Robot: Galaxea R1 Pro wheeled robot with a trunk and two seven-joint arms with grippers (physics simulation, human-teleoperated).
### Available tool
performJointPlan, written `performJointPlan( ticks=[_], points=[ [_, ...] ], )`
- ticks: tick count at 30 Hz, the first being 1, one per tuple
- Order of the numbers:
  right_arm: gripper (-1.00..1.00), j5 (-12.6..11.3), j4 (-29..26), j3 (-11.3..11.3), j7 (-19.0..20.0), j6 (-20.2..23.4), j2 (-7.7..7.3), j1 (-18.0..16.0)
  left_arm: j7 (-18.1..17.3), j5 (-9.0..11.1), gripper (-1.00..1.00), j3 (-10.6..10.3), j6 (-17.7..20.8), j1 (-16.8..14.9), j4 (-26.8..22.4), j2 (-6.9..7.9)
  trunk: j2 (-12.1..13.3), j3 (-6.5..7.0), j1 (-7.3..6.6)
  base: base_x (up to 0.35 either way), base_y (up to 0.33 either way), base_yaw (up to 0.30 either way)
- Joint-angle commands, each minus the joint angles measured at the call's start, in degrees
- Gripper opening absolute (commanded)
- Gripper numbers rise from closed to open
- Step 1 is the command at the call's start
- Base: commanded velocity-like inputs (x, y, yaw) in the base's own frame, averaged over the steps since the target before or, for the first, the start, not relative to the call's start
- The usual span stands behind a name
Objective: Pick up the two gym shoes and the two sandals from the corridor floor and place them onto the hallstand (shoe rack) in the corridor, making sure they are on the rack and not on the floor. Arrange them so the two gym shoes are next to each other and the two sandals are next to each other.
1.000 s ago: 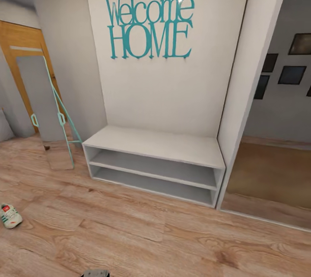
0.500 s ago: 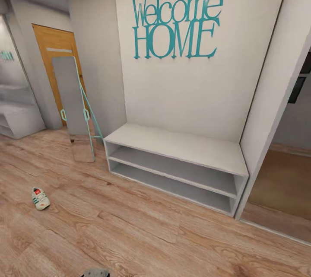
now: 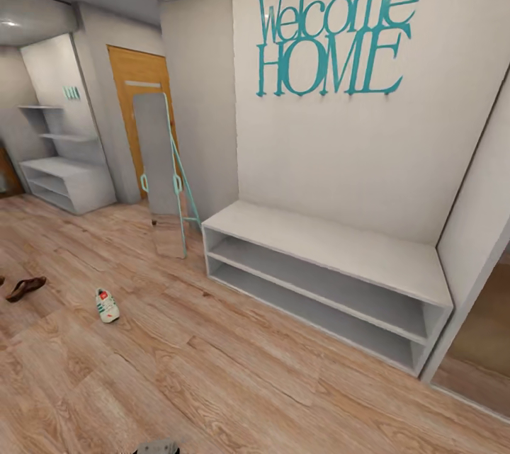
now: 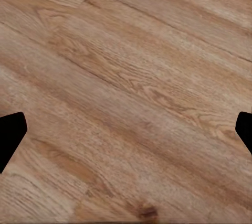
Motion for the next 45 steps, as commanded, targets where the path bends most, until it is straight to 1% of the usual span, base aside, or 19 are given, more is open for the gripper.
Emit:
performJointPlan(
  ticks=[1,11,45],
  points=[
    [1.00,0.02,-0.07,-0.03,0.09,0.02,0.00,-0.01,-0.03,0.10,1.00,0.06,-0.18,-0.05,0.06,0.02,-0.03,-0.06,0.00,0.131,0.038,0.292],
    [1.00,0.02,-0.08,-0.03,0.09,0.02,0.00,-0.01,-0.03,0.13,1.00,0.10,-0.19,-0.05,0.07,0.04,-0.03,-0.06,0.00,0.224,0.140,0.292],
    [1.00,0.10,-0.03,-0.03,0.09,0.02,0.00,-0.01,-0.03,0.14,1.00,0.09,-0.11,-0.05,0.07,0.04,-0.03,-0.06,0.00,0.268,0.211,0.292]
  ],
)
